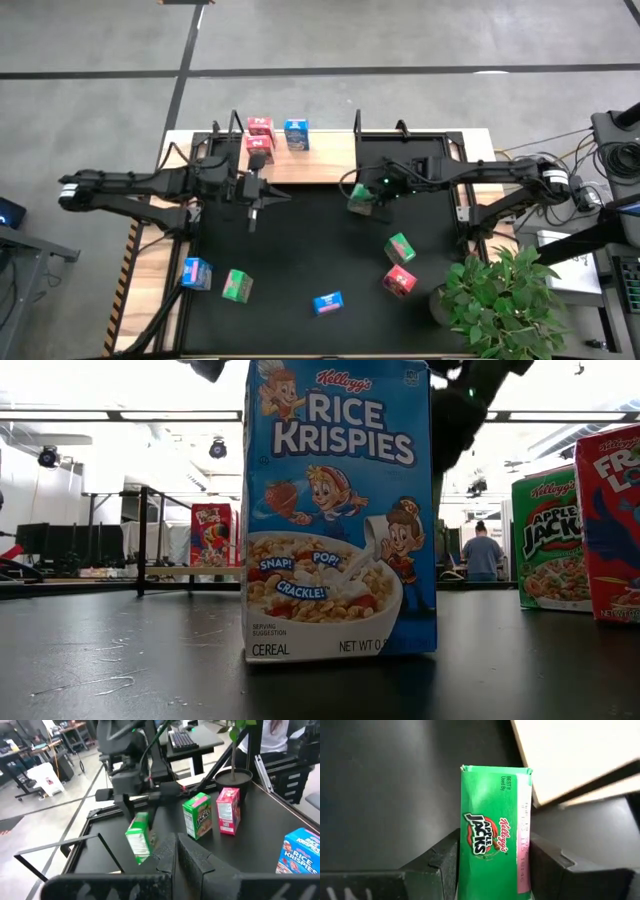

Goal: Stack cereal on shelf
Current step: Put the top green cereal box on the shelf

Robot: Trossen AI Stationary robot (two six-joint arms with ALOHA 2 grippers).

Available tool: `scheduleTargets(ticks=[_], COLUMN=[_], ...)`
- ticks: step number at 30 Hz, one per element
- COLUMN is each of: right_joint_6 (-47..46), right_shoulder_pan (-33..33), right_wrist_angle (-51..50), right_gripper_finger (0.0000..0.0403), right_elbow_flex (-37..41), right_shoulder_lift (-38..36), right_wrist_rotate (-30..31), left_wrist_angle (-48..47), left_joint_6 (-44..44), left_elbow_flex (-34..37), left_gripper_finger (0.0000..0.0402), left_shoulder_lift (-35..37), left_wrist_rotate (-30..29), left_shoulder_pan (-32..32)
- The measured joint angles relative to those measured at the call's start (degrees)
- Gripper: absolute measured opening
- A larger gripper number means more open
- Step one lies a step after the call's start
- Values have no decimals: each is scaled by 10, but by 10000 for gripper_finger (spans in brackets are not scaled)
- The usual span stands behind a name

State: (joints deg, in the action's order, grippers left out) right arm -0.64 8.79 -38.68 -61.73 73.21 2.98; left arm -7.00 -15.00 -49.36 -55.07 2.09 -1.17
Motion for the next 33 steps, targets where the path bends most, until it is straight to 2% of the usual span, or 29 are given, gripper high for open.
scheduleTargets(ticks=[3,6,12,16,21,24,33], right_joint_6=[-25,-43,-47,-14,21,31,37], right_shoulder_pan=[-26,-46,-58,-58,-58,-58,-26], right_wrist_angle=[2,7,45,40,20,9,-68], right_gripper_finger=[173,173,173,173,173,173,173], right_elbow_flex=[-22,-47,-93,-150,-267,-337,-505], right_shoulder_lift=[0,0,13,67,150,196,313], right_wrist_rotate=[3,30,46,47,64,90,91], left_wrist_angle=[34,88,175,186,188,186,181], left_joint_6=[0,0,-2,-4,-3,-3,5], left_elbow_flex=[30,66,129,156,178,180,179], left_gripper_finger=[0,0,0,0,0,0,0], left_shoulder_lift=[25,55,113,142,164,172,186], left_wrist_rotate=[-1,-1,-37,-37,-36,-35,-35], left_shoulder_pan=[0,0,-1,0,0,0,0])
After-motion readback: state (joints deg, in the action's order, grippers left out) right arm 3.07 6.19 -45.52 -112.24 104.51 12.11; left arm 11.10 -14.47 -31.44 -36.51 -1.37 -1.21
